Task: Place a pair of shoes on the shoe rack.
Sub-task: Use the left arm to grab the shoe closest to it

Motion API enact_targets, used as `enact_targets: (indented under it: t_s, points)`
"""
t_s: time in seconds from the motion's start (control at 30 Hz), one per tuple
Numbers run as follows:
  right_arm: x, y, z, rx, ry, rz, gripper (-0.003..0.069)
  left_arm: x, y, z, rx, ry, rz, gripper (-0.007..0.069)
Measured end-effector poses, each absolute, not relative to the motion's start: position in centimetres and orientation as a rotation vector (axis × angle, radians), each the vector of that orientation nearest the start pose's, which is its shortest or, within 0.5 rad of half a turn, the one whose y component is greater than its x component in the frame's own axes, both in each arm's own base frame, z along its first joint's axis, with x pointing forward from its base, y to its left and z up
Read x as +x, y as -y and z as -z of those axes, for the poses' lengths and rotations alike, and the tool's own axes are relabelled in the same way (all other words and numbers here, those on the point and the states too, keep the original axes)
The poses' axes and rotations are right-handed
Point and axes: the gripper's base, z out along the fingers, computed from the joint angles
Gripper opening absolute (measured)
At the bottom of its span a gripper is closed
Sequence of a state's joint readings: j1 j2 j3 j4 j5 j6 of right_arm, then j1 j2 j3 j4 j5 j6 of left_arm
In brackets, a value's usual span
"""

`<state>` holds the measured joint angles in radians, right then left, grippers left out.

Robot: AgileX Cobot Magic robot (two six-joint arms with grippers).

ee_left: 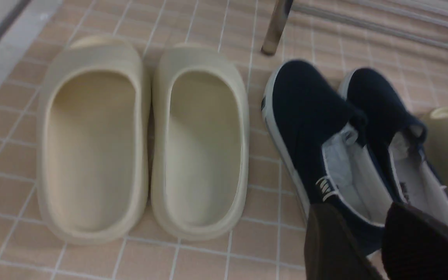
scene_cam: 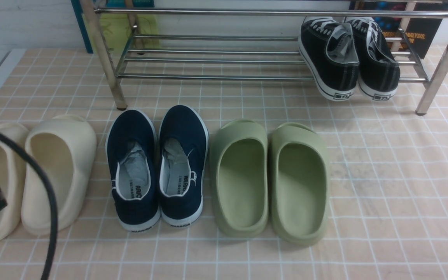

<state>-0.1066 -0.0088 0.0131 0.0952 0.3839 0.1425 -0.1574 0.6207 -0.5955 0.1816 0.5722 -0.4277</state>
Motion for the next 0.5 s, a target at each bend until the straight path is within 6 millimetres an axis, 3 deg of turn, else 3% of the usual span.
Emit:
enact_targets:
  t_s: [0.3, 0.37, 0.5]
  points:
    - [5.2, 0.2, -17.5, 0.29, -1.849, -0.119, 0.0037, 18.9, 2.4, -27.8, -0.25, -2.322, 0.171, 0.0239]
    - [5.2, 0.2, -17.5, 0.29, -1.849, -0.119, 0.0037, 21.8, 3.0, -27.6, -0.231, -2.411, 0.158, 0.0239]
    - [5.2, 0.2, -17.5, 0.289, -1.849, -0.118, 0.0037, 25.8, 3.8, -26.9, -0.158, -2.533, 0.136, 0.024]
